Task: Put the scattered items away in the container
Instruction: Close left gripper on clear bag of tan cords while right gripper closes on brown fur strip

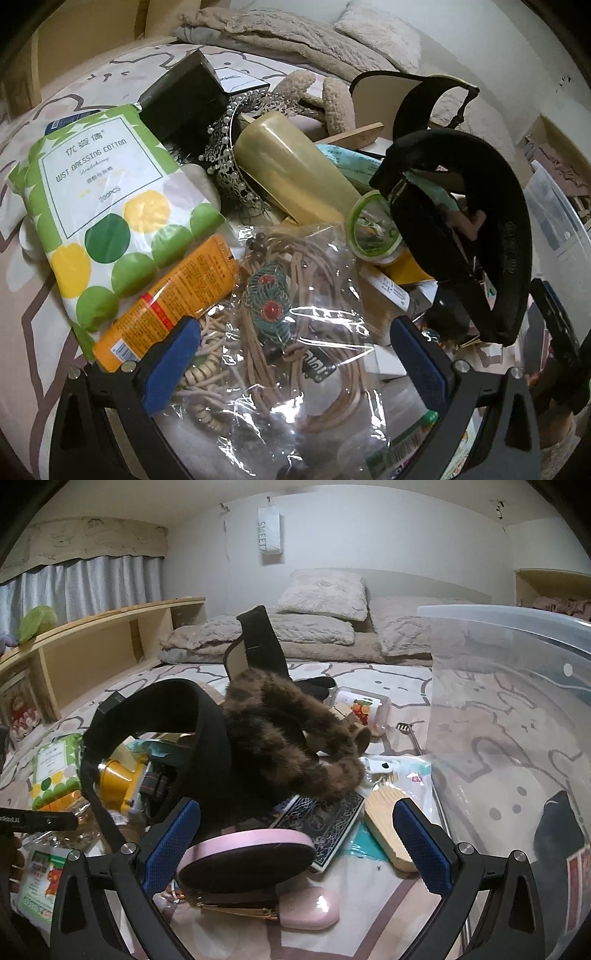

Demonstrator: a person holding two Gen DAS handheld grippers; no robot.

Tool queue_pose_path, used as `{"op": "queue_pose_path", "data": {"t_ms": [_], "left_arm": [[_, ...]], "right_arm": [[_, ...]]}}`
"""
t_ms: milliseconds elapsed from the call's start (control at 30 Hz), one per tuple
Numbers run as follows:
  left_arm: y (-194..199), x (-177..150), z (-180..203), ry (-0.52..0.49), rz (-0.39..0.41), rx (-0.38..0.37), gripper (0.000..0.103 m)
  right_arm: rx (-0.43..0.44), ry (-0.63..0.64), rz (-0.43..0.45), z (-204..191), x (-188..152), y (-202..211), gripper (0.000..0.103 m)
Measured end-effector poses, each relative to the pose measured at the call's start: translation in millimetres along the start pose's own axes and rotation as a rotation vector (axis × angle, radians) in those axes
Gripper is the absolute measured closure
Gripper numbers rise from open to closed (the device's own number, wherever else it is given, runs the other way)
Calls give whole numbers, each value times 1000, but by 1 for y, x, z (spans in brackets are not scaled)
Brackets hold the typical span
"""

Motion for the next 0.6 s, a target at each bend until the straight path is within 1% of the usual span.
{"op": "queue_pose_path", "data": {"t_ms": [100, 267, 367, 467, 600], "left_arm": [[-4, -1, 1, -8, -8, 26, 0], [-14, -5, 5, -62, -39, 95, 0], [-13, -5, 3, -49, -37, 94, 0], [-10, -4, 1, -30, -30, 89, 0], [-9, -2, -4, 4, -18, 60, 2]], "right_arm": [[-46, 39, -7, 1, 5, -5, 0], [-97, 89, 44, 1, 19, -12, 0], [-107, 153, 46, -6, 22, -21, 0], [-111, 233, 26, -15, 16, -30, 0], [-78, 238, 15, -19, 16, -32, 0]]}}
Point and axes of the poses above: each gripper's, at about its wrist camera, not at the fingertips, and y roughly against the way its jaws point, z to its right, x to its top, the point moved 2 cm from there along -y, roughly the way its jaws point, and after that the axes turned 10 degrees about -x, right-handed, at the moved point
